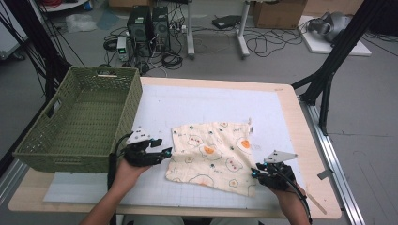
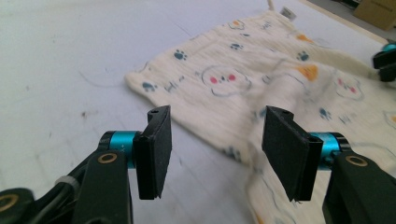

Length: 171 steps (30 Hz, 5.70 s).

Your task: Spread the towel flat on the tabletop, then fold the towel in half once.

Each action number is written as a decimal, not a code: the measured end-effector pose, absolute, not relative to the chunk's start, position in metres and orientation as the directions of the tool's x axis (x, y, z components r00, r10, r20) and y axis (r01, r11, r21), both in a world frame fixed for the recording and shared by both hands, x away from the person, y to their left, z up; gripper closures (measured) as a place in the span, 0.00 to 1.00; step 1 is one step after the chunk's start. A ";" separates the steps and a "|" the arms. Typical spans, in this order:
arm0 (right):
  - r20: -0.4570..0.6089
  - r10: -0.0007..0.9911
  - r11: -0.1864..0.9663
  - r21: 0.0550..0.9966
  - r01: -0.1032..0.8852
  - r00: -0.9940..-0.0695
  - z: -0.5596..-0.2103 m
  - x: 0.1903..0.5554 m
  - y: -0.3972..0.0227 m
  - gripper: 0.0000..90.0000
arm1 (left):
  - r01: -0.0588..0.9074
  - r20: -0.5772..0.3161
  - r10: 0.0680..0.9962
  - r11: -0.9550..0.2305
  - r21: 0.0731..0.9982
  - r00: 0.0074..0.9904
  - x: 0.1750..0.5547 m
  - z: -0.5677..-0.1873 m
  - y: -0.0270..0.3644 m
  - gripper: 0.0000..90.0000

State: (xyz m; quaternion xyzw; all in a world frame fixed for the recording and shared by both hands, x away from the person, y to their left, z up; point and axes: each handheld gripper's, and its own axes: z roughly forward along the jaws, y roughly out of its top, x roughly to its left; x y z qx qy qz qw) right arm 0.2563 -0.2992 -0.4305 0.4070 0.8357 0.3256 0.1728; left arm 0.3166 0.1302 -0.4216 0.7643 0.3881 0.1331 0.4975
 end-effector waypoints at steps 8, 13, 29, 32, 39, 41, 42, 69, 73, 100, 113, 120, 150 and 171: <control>-0.031 0.831 0.372 0.773 0.514 -0.555 -0.427 0.260 -0.303 0.40 | 0.482 -0.117 0.802 -0.228 0.846 0.586 0.364 -0.432 0.107 0.48; -0.015 0.831 0.359 0.777 0.517 -0.556 -0.428 0.263 -0.303 0.38 | 0.529 -0.107 0.843 -0.227 0.818 0.527 0.386 -0.442 0.100 0.50; -0.006 0.811 0.374 0.774 0.511 -0.585 -0.430 0.267 -0.302 0.37 | 0.484 -0.012 0.787 -0.366 0.795 0.616 0.396 -0.450 0.083 0.92; -0.001 0.814 0.367 0.775 0.514 -0.580 -0.430 0.267 -0.303 0.37 | 0.508 -0.007 0.841 -0.320 0.800 0.540 0.403 -0.450 0.095 0.93; 0.004 0.819 0.359 0.776 0.519 -0.573 -0.431 0.271 -0.302 0.37 | 0.539 -0.020 0.897 -0.248 0.805 0.442 0.427 -0.434 0.112 0.90; 0.004 0.821 0.355 0.780 0.516 -0.571 -0.431 0.274 -0.300 0.37 | 0.549 -0.034 0.896 -0.241 0.800 0.443 0.429 -0.436 0.111 0.76; 0.004 0.823 0.351 0.783 0.514 -0.568 -0.431 0.277 -0.299 0.37 | 0.556 -0.051 0.899 -0.223 0.801 0.435 0.429 -0.437 0.112 0.66; -0.177 0.908 0.386 0.708 0.592 -0.379 -0.443 0.429 -0.245 0.98 | 0.601 -0.132 0.884 -0.188 0.777 0.448 0.421 -0.444 0.122 0.57; -0.159 0.935 0.327 0.729 0.601 -0.316 -0.442 0.429 -0.258 0.84 | 0.587 -0.124 0.877 -0.200 0.784 0.464 0.422 -0.445 0.116 0.56; -0.056 0.881 0.319 0.804 0.502 -0.470 -0.428 0.325 -0.299 0.69 | 0.546 -0.092 0.870 -0.218 0.809 0.484 0.426 -0.431 0.109 0.51; 0.020 0.787 0.398 0.748 0.531 -0.617 -0.439 0.278 -0.293 0.75 | 0.549 -0.084 0.826 -0.291 0.784 0.558 0.363 -0.445 0.112 0.62; 0.053 0.769 0.416 0.715 0.561 -0.638 -0.444 0.275 -0.284 0.92 | 0.497 -0.017 0.787 -0.373 0.784 0.617 0.341 -0.449 0.111 0.84; -0.048 0.901 0.263 0.850 0.456 -0.430 -0.423 0.271 -0.320 0.14 | 0.385 -0.217 0.753 -0.053 0.921 0.621 0.326 -0.429 0.143 0.18; -0.022 0.912 0.217 0.874 0.435 -0.410 -0.421 0.271 -0.328 0.13 | 0.384 -0.210 0.750 -0.063 0.921 0.627 0.327 -0.434 0.145 0.20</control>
